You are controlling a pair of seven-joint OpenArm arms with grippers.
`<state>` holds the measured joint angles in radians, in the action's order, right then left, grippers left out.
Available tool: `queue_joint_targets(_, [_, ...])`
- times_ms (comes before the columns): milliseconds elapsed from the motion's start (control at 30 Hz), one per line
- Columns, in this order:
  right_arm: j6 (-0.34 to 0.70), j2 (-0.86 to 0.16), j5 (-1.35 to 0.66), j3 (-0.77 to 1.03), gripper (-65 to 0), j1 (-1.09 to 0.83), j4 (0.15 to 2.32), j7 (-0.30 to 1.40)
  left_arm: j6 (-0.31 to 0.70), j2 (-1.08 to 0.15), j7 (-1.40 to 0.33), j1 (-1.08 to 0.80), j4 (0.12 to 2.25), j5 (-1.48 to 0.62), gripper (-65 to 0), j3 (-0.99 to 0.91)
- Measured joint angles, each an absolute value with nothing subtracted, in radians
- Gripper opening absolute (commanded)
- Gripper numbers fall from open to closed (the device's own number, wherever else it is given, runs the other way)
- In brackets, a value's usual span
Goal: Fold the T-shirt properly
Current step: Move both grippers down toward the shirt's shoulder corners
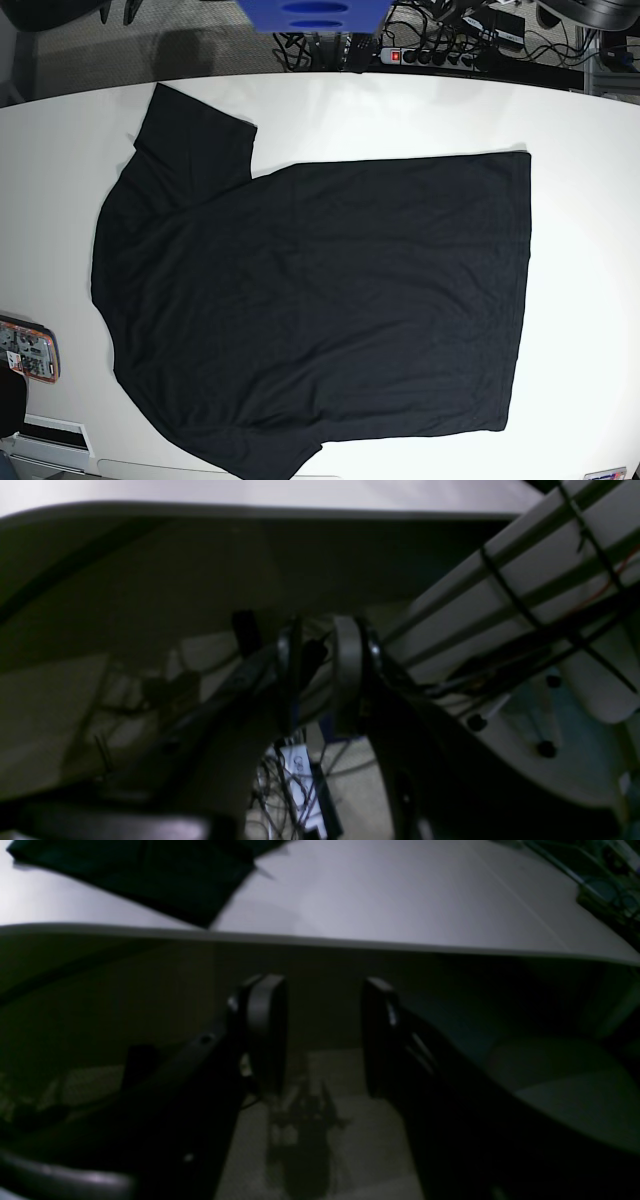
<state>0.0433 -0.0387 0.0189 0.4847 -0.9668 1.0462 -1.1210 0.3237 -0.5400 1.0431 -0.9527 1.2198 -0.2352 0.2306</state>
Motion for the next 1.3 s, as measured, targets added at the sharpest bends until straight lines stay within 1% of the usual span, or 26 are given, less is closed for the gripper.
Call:
queue_joint_targets(133, [0.044, -0.039, 0.019, 0.484, -42.1, -0.960, 1.037, -1.122, 0.318, -0.533, 1.046, -0.860, 1.232, -0.245, -54.1, 0.229])
queue_joint_targets(233, [0.045, -0.038, 0.020, 0.484, -42.1, -0.917, 1.036, -1.121, 0.317, -0.535, 1.045, -0.848, 1.253, -0.252, -54.2, 0.216])
queue_joint_targets(300, [0.045, -0.039, 0.023, 0.484, -42.1, -0.897, 1.045, -1.121, 0.322, -0.518, 1.039, -0.857, 1.281, -0.232, -54.2, 0.175])
queue_joint_targets(433, [0.045, -0.036, 0.024, 0.485, -42.1, -0.922, 1.058, -1.122, 0.325, -0.442, 1.042, -0.856, 1.382, -0.231, -54.2, 0.035])
queue_joint_targets(567, [0.043, -0.037, 0.025, 0.484, -41.9, -0.921, 1.136, -1.120, 0.321, -0.394, 1.046, -0.855, 1.448, -0.236, -54.2, -0.077])
queue_joint_targets(700, [0.048, -0.038, 0.022, 0.456, -41.9, -0.912, 1.237, -1.123, 0.322, -0.374, 1.040, -0.874, 1.501, -0.231, -54.2, -0.130])
queue_joint_targets(767, [0.044, -0.036, 0.023, 0.450, -41.9, -0.918, 1.279, -1.096, 0.326, -0.371, 1.039, -0.885, 1.531, -0.209, -54.2, -0.157])
queue_joint_targets(800, [0.047, -0.036, 0.024, 0.449, -41.9, -0.920, 1.304, -1.067, 0.326, -0.372, 1.039, -0.893, 1.545, -0.187, -54.2, -0.173])
queue_joint_targets(867, [0.044, -0.039, 0.021, 0.446, -41.9, -0.922, 1.373, -0.952, 0.326, -0.350, 1.039, -0.898, 1.563, -0.129, -54.2, -0.221])
queue_joint_targets(1000, [0.051, -0.048, 0.020, 0.421, -41.9, -0.920, 1.517, -0.744, 0.328, -0.239, 1.013, -0.867, 1.567, -0.022, -54.2, -0.318])
queue_joint_targets(1067, [0.050, -0.047, 0.020, 0.401, -41.9, -0.924, 1.600, -0.635, 0.326, -0.175, 0.929, -0.837, 1.587, 0.044, -54.2, -0.363])
queue_joint_targets(1133, [0.050, -0.060, 0.020, 0.370, -41.9, -0.923, 1.688, -0.502, 0.337, -0.132, 0.823, -0.827, 1.654, 0.139, -54.2, -0.397])
queue_joint_targets(1233, [0.058, -0.142, 0.025, 0.332, -42.1, -0.924, 1.821, -0.331, 0.326, -0.059, 0.672, -0.833, 1.777, 0.289, -54.2, -0.453])
queue_joint_targets(1300, [0.052, -0.209, 0.019, 0.326, -42.1, -0.923, 1.879, -0.243, 0.333, -0.001, 0.627, -0.837, 1.838, 0.432, -54.2, -0.490])
